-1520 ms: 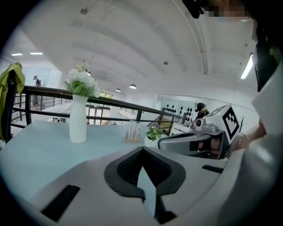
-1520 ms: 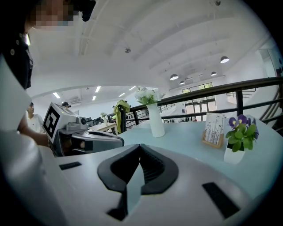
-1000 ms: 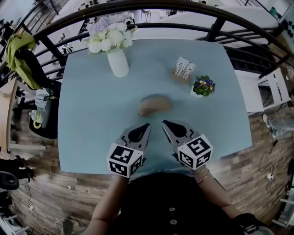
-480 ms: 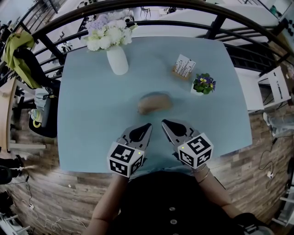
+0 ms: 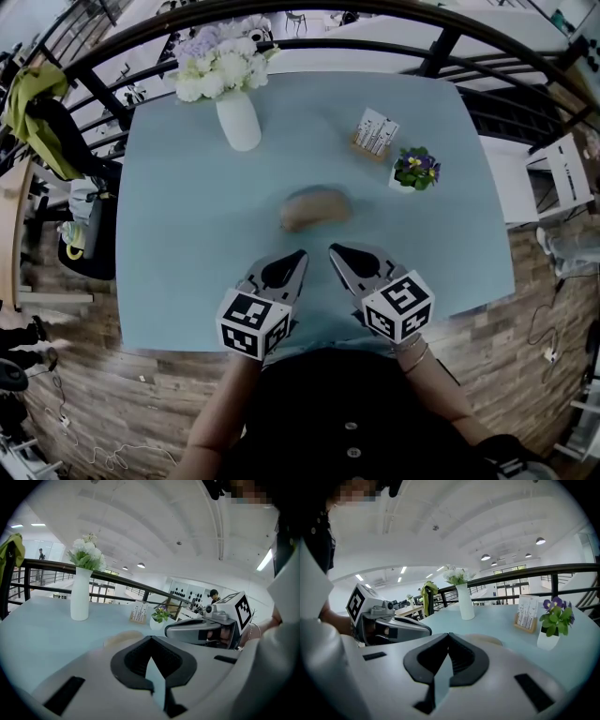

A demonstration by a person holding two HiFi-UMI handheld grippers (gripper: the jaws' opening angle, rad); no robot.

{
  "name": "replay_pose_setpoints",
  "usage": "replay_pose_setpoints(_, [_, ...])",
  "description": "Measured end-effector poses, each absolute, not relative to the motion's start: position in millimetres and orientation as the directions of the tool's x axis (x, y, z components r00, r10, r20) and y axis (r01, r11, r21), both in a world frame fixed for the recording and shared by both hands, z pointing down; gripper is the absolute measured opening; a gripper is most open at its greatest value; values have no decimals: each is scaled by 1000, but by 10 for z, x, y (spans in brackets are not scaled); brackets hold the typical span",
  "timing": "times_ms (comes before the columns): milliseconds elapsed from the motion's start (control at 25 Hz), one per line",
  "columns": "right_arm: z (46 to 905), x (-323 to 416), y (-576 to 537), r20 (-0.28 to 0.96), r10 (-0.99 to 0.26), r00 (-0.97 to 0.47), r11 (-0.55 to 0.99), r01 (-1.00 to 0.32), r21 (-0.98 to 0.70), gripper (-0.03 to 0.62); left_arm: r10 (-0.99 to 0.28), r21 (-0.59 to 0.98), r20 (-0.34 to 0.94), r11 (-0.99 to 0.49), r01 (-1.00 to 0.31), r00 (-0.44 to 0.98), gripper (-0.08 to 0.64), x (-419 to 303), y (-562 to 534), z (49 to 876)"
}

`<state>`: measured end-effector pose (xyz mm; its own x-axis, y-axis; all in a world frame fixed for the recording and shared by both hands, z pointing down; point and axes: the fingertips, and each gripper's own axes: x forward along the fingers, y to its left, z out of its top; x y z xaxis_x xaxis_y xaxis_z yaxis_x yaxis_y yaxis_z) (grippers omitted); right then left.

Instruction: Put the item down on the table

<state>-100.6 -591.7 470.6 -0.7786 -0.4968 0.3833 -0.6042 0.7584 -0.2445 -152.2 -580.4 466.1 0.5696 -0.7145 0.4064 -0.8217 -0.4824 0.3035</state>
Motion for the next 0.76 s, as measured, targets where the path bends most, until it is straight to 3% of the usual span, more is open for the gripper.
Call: replay_pose_setpoints(760, [4771, -1040, -5901, 386, -477, -789, 765, -590, -259, 8, -681, 339, 437, -481, -809, 587, 17, -1501, -5791, 4818])
